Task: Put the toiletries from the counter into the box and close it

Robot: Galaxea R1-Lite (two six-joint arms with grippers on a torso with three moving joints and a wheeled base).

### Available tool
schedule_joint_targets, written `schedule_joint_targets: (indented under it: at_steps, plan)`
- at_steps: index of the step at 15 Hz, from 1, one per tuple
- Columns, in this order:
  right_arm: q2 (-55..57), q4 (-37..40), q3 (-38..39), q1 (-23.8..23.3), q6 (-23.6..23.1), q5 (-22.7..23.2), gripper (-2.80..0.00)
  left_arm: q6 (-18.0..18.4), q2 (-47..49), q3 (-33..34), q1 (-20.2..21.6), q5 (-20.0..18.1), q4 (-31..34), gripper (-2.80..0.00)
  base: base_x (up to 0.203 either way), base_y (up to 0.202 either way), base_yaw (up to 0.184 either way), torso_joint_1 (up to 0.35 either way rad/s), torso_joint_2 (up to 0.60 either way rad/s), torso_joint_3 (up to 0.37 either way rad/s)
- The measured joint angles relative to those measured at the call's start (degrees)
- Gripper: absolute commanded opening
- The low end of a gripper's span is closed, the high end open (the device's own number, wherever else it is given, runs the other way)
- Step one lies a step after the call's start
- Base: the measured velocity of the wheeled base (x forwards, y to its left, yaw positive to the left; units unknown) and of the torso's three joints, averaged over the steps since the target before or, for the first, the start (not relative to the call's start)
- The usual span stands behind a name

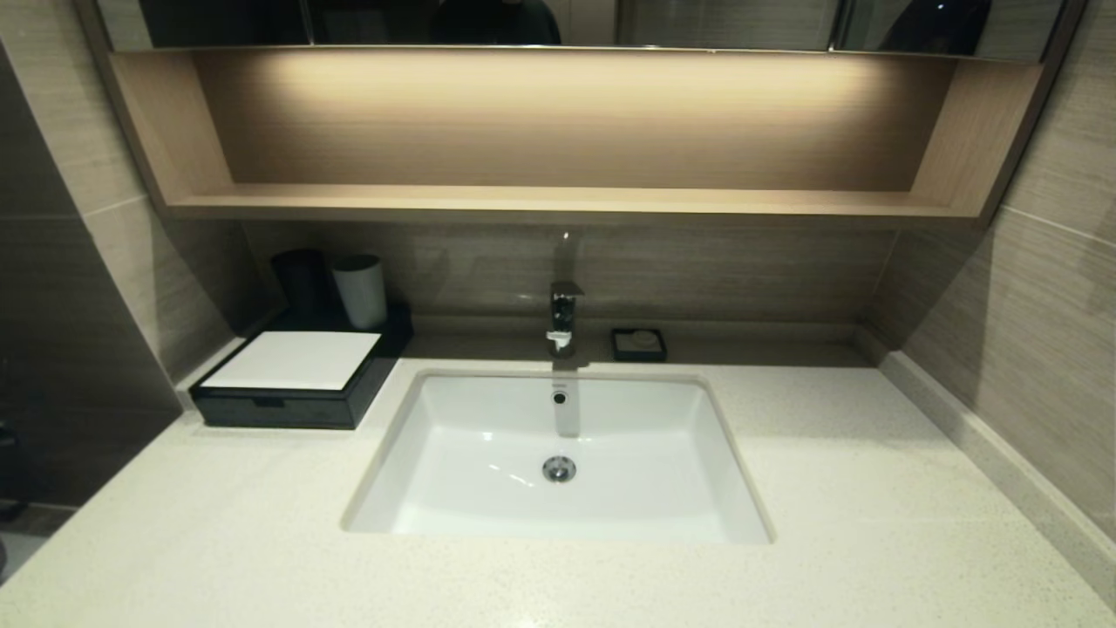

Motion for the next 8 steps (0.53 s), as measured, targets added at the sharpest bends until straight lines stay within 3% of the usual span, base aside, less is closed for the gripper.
schedule_joint_targets:
  at_steps: [3,8]
  plan:
    - [0.0,0.0,0.0,0.0,0.0,0.0,-2.80,-2.8,-0.2,0.0,0.0,0.1,0.0,-2.80,0.000,0.000,0.000,0.000,0.00,0.000]
    - [0.0,0.0,0.0,0.0,0.0,0.0,-2.80,-2.9,-0.4,0.0,0.0,0.1,-0.1,-2.80,0.000,0.000,0.000,0.000,0.00,0.000]
